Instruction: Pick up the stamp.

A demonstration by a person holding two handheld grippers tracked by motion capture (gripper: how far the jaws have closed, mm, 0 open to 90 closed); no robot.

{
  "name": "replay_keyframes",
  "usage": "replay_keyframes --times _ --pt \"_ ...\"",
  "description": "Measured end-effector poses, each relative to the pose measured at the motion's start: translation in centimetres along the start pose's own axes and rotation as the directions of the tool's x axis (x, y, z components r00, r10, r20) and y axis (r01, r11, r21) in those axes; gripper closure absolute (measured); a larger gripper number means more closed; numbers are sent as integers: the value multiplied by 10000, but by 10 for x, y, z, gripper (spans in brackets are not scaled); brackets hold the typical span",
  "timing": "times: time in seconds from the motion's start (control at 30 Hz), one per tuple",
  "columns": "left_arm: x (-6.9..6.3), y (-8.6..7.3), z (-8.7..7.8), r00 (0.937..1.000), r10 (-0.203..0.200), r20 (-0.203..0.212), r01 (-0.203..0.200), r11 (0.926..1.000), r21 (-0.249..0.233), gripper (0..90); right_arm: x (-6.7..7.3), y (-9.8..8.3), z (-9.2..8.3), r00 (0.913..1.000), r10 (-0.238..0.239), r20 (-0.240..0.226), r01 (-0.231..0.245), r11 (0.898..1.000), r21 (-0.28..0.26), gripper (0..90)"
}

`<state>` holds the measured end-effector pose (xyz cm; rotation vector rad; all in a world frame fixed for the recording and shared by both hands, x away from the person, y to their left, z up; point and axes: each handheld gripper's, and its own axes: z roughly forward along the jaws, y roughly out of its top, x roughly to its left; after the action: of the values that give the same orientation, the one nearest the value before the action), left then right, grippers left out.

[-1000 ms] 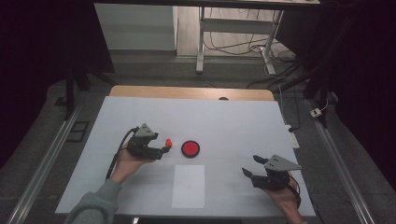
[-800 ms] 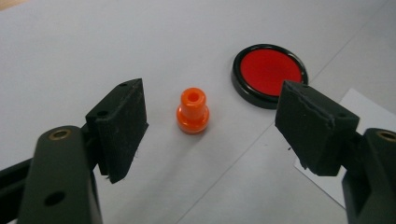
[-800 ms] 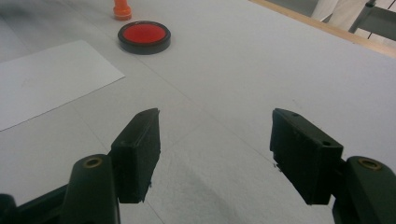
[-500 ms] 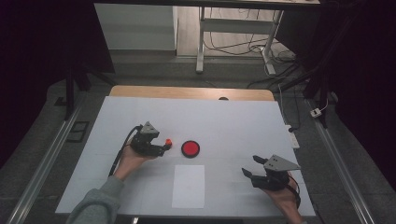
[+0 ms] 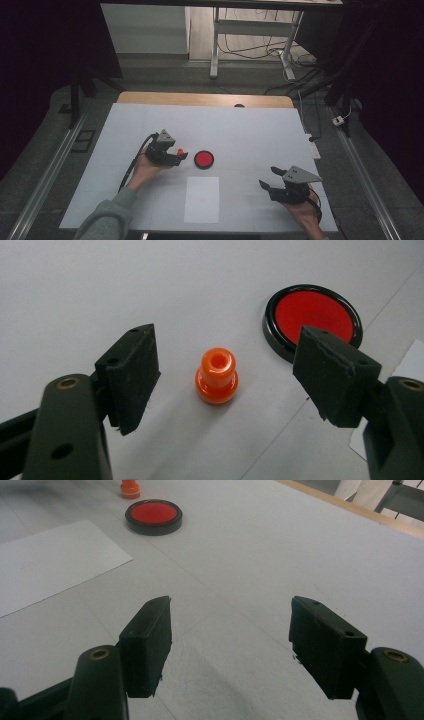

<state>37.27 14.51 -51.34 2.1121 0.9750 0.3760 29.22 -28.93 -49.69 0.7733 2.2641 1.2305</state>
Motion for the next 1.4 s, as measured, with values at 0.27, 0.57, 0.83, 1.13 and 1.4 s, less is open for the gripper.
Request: replay_keyframes --times 0.27,0.57,0.83,1.13,1.4 --pt "1 -2 6 9999 107 -106 -107 9999 -6 333 0 0 0 10000 12 -7 -12 10000 16 329" --pt "2 -4 7 9995 297 -135 -297 9996 12 409 0 0 1 10000 14 -8 -14 10000 29 329" --pt "2 -6 12 9992 366 -155 -362 9990 255 446 0 -1 1 10000 24 -30 -24 10000 42 329" --pt "2 -8 15 9985 518 -187 -512 9982 308 540 -1 0 0 10000 8 2 -8 10000 14 329" --pt "3 -8 15 9982 579 -124 -575 9978 327 657 -2 0 -1 9999 18 100 -18 10000 37 329"
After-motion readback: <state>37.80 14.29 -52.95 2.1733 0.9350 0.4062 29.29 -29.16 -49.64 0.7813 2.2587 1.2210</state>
